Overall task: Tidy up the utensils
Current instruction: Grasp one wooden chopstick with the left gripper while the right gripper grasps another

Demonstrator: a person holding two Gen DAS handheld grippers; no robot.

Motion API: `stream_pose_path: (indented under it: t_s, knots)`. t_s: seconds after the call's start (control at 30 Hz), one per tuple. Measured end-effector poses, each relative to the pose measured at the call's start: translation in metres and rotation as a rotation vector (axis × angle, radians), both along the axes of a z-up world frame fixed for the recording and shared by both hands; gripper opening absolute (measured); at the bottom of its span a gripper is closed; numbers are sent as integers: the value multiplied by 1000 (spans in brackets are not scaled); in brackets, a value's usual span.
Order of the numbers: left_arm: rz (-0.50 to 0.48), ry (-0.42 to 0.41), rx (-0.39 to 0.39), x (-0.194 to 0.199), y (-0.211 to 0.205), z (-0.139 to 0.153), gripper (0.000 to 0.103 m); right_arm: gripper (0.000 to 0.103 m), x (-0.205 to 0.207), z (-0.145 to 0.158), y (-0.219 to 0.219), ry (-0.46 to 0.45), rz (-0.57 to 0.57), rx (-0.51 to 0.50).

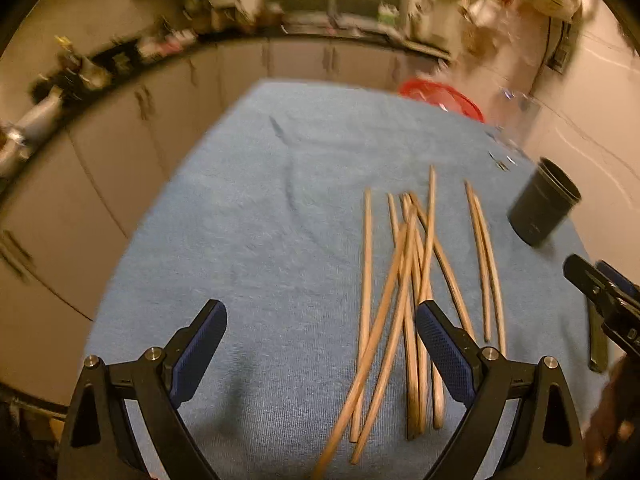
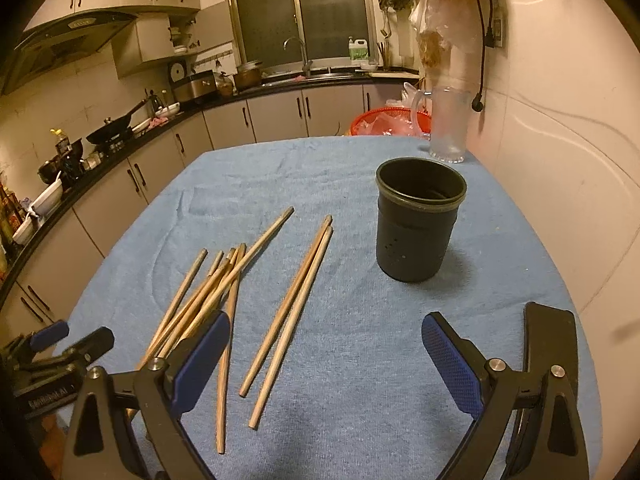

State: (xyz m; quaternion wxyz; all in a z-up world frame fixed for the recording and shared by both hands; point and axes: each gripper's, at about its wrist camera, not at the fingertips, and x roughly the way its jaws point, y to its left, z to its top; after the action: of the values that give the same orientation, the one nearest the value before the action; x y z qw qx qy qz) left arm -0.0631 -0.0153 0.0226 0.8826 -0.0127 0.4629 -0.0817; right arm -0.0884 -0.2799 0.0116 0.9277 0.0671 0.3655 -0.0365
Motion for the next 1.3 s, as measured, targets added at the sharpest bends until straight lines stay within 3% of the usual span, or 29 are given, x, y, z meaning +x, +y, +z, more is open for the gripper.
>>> stream_pose_path:
  t_s: [0.07,0.2,0.27,0.4,0.43,0.5,0.7,0.77,0.9,1.03,1.2,1.27,1.3]
  knots:
    - [-44,55,-26,9,3,-5,95,88,3,-2,-1,13,4,0]
    - [-129,159,-48,33,-2,-14,65,77,11,-5,-4,45,15,38]
    - [-163,215,-82,49,-7,-17,61,74,14,-6,-5,54,22,44]
    - [-208,216,-49,79,-26,-15,58,73,14,-2,-9,51,15,68]
    - [-214,224,-35,86,-32,-15,49,73,13,-1,-10,47,9,69]
    - [-216,244,-23,100,-42,-20,41,73,11,0,-13,44,-4,65]
    - [-226,285,28,139,-64,-39,36,73,9,3,-21,45,-21,73]
    - [-229,264,52,145,-69,-38,35,73,10,4,-22,46,-24,73]
    - [-188,242,127,157,-73,-41,9,73,17,7,-22,58,-10,103]
    - [-119,244,121,161,-44,-39,9,73,32,16,-13,68,35,126]
    - [-63,235,120,160,-16,-38,9,73,85,15,2,175,92,207]
    - [-65,229,109,159,-11,-39,9,56,113,8,7,233,76,211]
    - [-69,229,106,159,-9,-39,10,56,132,2,9,276,66,244]
